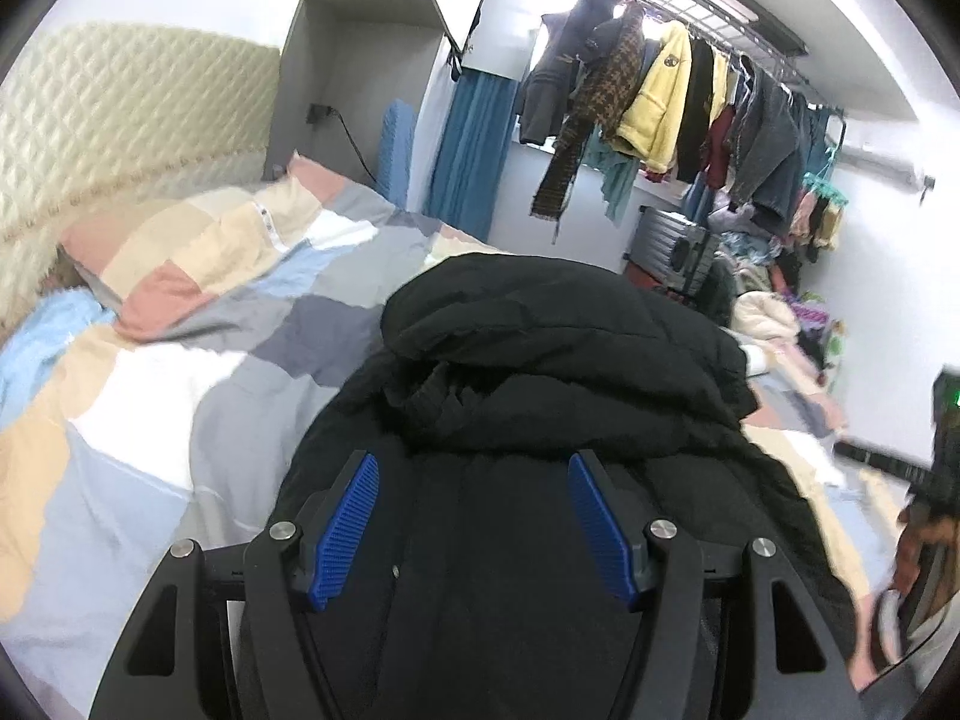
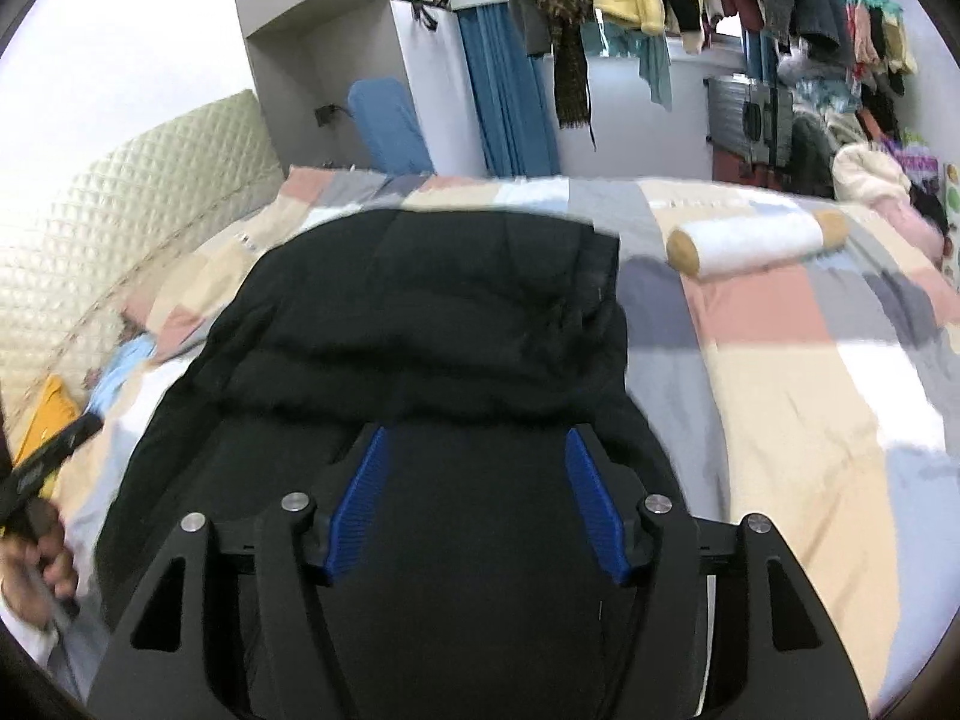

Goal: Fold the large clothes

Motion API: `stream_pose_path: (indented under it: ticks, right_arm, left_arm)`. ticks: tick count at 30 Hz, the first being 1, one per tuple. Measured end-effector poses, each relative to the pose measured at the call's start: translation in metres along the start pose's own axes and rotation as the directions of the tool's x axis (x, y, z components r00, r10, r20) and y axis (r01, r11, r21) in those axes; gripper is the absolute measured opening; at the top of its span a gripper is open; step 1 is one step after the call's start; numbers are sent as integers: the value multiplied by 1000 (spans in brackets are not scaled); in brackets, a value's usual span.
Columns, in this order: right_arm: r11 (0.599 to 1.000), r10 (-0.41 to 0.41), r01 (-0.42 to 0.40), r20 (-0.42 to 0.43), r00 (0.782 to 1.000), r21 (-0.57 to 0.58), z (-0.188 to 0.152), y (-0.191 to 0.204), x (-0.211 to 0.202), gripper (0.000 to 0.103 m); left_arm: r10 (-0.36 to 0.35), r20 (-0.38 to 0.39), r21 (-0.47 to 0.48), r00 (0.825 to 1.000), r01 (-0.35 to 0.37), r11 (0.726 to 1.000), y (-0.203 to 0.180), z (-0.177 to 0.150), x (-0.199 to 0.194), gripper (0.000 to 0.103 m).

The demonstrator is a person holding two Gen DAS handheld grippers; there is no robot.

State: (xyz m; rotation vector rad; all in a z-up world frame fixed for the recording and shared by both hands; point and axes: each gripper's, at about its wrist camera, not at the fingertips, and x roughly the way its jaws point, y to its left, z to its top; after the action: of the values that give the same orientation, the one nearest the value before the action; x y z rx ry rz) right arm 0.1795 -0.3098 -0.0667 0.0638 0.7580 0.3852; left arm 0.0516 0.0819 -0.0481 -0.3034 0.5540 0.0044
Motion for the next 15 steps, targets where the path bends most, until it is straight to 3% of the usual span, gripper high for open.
stream_pose_path:
  ticks: [4,8,11,15]
  right_arm:
    - [997,8,0,-108,994,75,-26,-18,-13,69]
    - [971,25,9,-141,990,237,-43,-57,-23,71]
    - [921,52,21,-176,983,389,-56,-89,-19,77]
    - [817,106,69,-267,958,572,-84,-128,2,81]
  left_arm:
    - [-27,-54,-36,998,25,999,19,-2,-10,65]
    - [-64,-162,-152,985,39,988,49,-6,-7,65]
    - [-78,-243,-213,967,25,977,68,-13,-6,65]
    - [-100,-350,-295,931,-9,956,94,-26,1,65]
